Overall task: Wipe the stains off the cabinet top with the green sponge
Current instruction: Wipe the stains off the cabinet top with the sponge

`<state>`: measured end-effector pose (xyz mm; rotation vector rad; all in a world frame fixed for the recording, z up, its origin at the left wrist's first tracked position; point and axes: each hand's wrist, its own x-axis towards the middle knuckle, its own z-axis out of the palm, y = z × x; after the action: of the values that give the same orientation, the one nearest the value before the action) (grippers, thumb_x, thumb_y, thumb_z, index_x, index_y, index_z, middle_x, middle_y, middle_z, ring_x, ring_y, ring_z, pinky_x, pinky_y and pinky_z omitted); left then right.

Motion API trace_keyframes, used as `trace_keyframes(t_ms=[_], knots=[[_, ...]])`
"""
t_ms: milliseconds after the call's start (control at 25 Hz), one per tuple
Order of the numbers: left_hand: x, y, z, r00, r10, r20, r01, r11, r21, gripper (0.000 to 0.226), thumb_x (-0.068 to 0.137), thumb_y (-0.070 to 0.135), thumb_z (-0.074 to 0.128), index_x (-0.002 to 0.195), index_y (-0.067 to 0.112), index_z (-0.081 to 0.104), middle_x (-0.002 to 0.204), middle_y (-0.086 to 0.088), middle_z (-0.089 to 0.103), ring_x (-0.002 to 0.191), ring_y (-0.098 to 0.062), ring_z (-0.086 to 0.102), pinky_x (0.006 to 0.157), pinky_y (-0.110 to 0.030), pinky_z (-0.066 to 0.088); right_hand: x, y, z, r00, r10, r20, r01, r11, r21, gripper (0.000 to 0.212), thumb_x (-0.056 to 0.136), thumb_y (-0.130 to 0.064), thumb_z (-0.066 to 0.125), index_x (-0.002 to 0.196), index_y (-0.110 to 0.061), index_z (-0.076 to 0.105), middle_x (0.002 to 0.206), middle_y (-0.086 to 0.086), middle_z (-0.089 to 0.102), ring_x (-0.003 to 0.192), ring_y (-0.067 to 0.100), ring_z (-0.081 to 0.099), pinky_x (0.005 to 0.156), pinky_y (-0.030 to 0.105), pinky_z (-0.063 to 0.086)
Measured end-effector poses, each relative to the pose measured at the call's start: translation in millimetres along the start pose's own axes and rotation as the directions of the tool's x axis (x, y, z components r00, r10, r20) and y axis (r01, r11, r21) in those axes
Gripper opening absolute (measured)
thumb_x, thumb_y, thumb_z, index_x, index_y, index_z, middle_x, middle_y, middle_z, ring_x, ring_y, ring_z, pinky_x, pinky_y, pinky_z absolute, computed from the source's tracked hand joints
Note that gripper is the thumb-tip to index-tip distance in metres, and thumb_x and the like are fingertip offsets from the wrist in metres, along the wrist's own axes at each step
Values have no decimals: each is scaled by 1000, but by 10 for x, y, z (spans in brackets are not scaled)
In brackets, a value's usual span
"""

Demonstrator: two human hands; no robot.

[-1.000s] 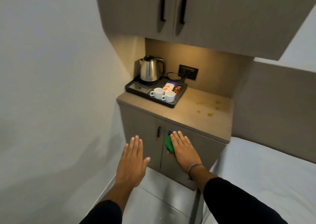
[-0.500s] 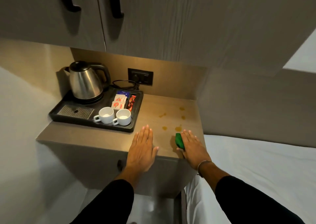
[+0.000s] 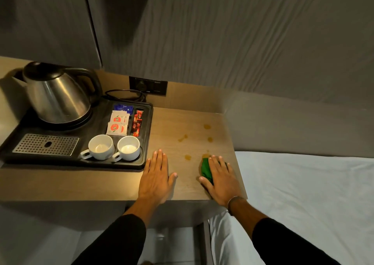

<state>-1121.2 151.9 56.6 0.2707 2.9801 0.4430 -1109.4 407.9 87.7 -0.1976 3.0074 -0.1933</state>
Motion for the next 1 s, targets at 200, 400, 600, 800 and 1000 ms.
trace_keyframes(t_ms=[200, 400, 600, 800, 1000], knots=[[14, -28, 34, 1000, 12, -25, -12, 1000, -18, 79, 106, 56, 22, 161, 7, -5, 173, -16, -7, 159, -29, -11, 130, -51, 3, -47, -44, 196, 996, 49, -79, -47, 999, 28, 70, 103, -56, 8, 165, -21, 11, 173, 0, 12, 159, 21, 0, 129, 47, 3], [-5, -34, 72, 999, -2, -50, 1, 1000, -26, 78, 105, 55, 21, 162, 8, -5, 174, -13, -5, 159, -27, -11, 131, -50, 4, 453, 65, 94, 996, 33, -83, -30, 999, 41, 58, 110, -43, 25, 164, -23, 17, 171, -2, 12, 160, 23, 6, 129, 50, 9], [-19, -20, 55, 997, 2, -73, -4, 1000, -30, 77, 105, 53, 25, 162, 7, 1, 174, -14, 2, 160, -27, -5, 130, -51, 10, 227, 78, 180, 986, -156, -51, 158, 987, 26, 56, 110, -48, 21, 163, -33, 12, 173, -3, 11, 160, 20, 2, 129, 51, 6], [-24, -27, 66, 997, 18, -79, -20, 1000, -22, 76, 106, 53, 23, 162, 7, 0, 174, -14, 0, 160, -26, -6, 130, -50, 9, 503, 441, -22, 997, -57, -60, 64, 992, 107, 54, 112, -42, 27, 163, -28, 20, 171, -5, 15, 160, 24, 8, 129, 50, 6], [-27, -54, 102, 993, 13, -118, -15, 1000, -17, 77, 102, 57, 15, 163, 9, 3, 174, -12, 4, 160, -25, -3, 130, -48, 6, 685, 325, 54, 984, -163, -71, 169, 982, 82, 55, 111, -44, 25, 164, -32, 16, 173, -4, 12, 160, 19, 0, 129, 49, 3]])
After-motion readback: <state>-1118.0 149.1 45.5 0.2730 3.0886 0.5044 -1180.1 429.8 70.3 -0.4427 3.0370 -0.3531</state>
